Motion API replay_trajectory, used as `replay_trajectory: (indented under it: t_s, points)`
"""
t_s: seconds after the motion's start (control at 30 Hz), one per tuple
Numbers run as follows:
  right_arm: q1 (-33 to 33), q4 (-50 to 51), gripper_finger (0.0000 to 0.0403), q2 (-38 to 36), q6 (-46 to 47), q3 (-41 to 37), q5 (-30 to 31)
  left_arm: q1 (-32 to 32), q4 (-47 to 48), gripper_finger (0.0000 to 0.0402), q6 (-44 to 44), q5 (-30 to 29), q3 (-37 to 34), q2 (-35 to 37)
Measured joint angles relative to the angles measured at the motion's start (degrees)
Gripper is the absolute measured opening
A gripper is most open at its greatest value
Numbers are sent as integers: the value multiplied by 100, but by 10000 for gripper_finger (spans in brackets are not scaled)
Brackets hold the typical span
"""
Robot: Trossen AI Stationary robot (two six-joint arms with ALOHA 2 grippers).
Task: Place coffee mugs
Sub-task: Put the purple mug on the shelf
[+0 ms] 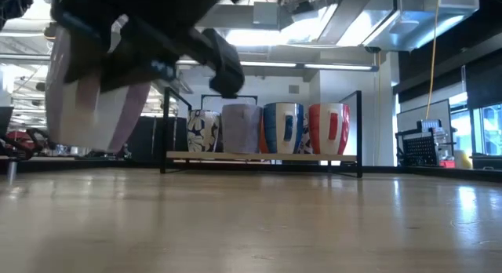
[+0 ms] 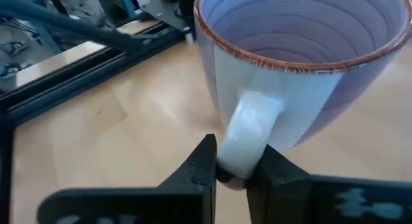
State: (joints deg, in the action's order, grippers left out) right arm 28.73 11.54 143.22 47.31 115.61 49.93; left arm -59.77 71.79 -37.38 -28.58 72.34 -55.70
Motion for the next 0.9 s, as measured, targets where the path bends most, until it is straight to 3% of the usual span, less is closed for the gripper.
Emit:
replay_trajectory:
  t_s: [0.4,0.9]
  points:
    - [-876,2647,30,-186,230,901,-430,-1,-6,109,-14,116,0,427]
    - [-2078,3000,30,-669,-24,908,-971,-2,-70,109,44,255,0,450]
